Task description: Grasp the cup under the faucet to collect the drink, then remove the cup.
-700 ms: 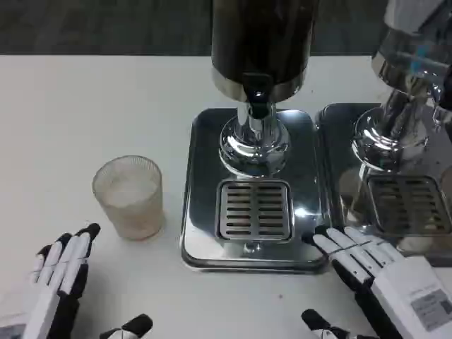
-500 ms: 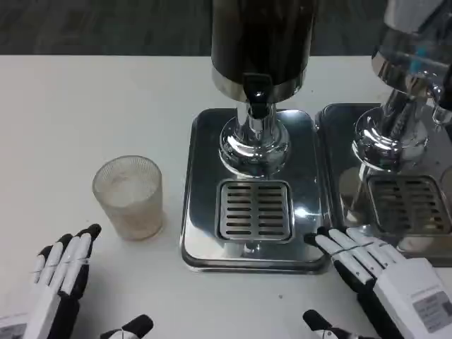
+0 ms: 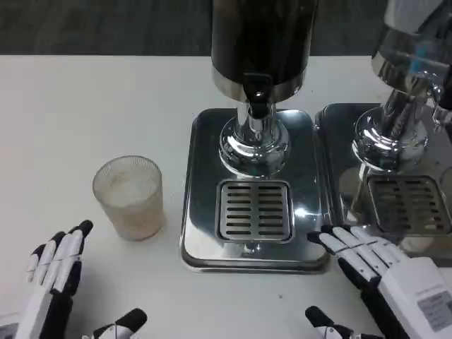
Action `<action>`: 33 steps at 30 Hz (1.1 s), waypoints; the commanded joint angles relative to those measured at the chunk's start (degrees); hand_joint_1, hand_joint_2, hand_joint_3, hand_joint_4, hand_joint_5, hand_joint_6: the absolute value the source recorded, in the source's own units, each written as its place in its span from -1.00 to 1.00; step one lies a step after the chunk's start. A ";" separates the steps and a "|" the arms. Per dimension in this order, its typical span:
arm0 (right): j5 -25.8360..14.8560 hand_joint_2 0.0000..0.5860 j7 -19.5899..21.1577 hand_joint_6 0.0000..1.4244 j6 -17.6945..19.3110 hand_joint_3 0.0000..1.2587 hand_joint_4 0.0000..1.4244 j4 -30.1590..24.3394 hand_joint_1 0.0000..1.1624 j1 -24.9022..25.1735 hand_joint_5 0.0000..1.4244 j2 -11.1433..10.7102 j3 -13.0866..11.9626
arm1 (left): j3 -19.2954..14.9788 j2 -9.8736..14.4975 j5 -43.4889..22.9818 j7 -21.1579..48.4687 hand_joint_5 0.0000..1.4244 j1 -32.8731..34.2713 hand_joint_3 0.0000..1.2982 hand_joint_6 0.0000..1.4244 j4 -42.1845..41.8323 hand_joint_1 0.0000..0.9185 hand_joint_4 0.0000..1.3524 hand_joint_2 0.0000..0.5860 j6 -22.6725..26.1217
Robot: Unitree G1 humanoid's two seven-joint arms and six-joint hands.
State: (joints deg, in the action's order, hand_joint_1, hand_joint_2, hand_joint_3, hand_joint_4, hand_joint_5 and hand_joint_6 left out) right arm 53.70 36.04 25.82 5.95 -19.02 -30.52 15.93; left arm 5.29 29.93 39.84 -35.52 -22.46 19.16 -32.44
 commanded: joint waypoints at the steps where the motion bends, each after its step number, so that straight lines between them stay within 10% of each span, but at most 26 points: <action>1: -1.56 0.14 0.08 -0.66 0.64 -0.70 -0.80 -1.23 -0.20 0.20 -0.79 0.47 -0.41 | -1.87 -1.46 -5.06 -0.44 -1.00 -0.18 -1.00 -1.00 0.99 -1.00 -1.00 -0.77 -3.27; 33: -4.77 0.17 -3.19 -0.65 -0.04 -0.69 -0.76 -2.24 -0.23 1.69 -0.75 6.32 0.28 | -4.39 -1.43 -10.42 7.50 -0.87 14.91 -1.00 -0.94 10.86 -0.98 -1.00 -0.88 -2.05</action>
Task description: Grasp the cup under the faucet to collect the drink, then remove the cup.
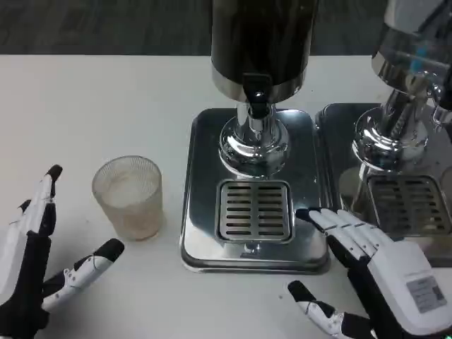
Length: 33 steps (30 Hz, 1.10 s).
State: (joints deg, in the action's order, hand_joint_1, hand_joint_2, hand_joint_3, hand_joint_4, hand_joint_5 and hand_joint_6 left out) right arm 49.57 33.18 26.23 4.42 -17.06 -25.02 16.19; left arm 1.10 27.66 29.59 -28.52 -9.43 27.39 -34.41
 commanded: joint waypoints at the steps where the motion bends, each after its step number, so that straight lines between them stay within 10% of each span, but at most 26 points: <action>1: -0.70 0.17 -0.37 -0.64 -0.42 -0.69 -0.76 -0.67 -0.23 -0.29 -0.75 0.99 0.03 | -0.16 0.87 -0.08 0.43 -0.87 2.30 -1.00 -0.94 3.18 -0.98 -1.00 -0.88 -0.07; 33: -4.93 0.17 -2.60 -0.58 1.44 -0.67 -0.74 1.48 -0.23 0.96 -0.72 0.69 -1.71 | 4.87 2.75 0.61 4.11 -0.79 15.74 -0.95 -0.87 17.90 -0.89 -0.94 -0.89 -6.18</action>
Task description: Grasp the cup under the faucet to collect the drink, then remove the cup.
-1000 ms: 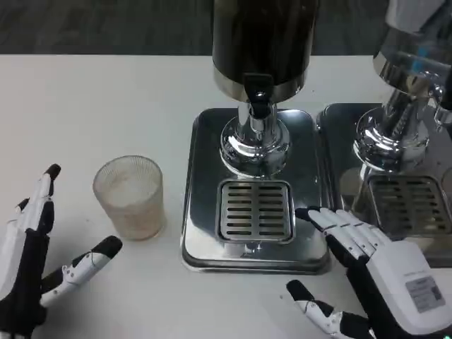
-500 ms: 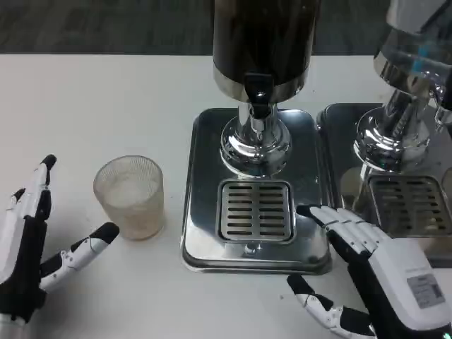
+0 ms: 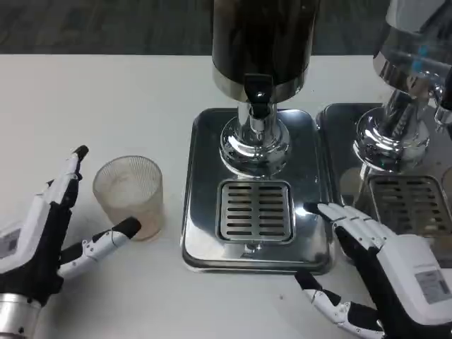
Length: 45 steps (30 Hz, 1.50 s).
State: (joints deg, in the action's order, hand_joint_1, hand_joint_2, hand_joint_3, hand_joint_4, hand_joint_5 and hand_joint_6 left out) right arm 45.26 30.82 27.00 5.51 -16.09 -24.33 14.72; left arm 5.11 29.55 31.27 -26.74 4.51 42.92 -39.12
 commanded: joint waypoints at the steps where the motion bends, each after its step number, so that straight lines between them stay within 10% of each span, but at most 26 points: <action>1: -0.66 0.17 -0.24 -0.57 0.69 -0.67 -0.74 0.44 -0.23 -0.04 -0.72 0.03 -0.23 | 1.04 0.91 -1.28 2.89 -0.79 2.35 -0.95 -0.87 3.03 -0.89 -0.94 -0.89 -1.71; 26: -1.19 0.18 0.04 -0.52 0.68 -0.65 -0.74 0.43 -0.23 -0.65 -0.71 0.37 -0.39 | 4.15 2.07 -3.58 13.21 -0.76 10.39 -0.91 -0.84 10.99 -0.89 -0.89 -0.90 -2.72; 45: -2.03 0.19 -0.23 -0.52 0.70 -0.62 -0.72 0.66 -0.19 -0.95 -0.71 1.13 -0.93 | 5.39 -0.26 2.48 -0.79 -0.43 7.56 -0.62 -0.63 3.98 -0.59 -0.56 -0.89 8.29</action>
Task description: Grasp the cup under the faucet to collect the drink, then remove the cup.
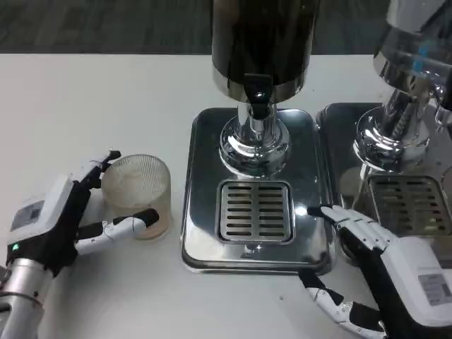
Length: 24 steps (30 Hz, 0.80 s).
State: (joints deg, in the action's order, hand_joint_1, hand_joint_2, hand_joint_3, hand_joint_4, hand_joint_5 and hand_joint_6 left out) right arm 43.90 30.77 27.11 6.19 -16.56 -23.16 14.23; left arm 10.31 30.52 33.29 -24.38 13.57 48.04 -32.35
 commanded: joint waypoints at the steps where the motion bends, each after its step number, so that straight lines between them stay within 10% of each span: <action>1: -0.74 0.19 -0.20 -0.52 0.60 -0.61 -0.72 -0.03 -0.19 -0.48 -0.71 -0.06 -0.42 | 0.15 -1.49 0.46 -3.77 -0.42 -1.65 -0.60 -0.61 -1.32 -0.59 -0.54 -0.89 1.77; 13: -1.04 0.18 -0.20 -0.52 0.30 -0.59 -0.70 -0.24 -0.15 -0.60 -0.71 -0.01 -0.88 | 3.72 -2.58 2.99 -7.24 -0.35 -0.34 -0.58 -0.39 0.30 -0.60 -0.52 -0.83 0.88; 24: -1.51 0.18 -0.52 -0.50 0.08 -0.59 -0.70 -0.38 -0.13 -1.31 -0.71 0.27 -1.59 | 6.29 -3.15 4.00 -12.55 -0.10 1.25 -0.56 0.24 4.70 -0.57 -0.47 -0.73 -0.64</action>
State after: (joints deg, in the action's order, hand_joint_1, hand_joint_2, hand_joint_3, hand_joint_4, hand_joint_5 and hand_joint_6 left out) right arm 43.29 30.68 27.10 6.20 -17.46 -23.00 13.28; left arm 16.15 27.97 36.81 -35.71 14.25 51.53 -32.41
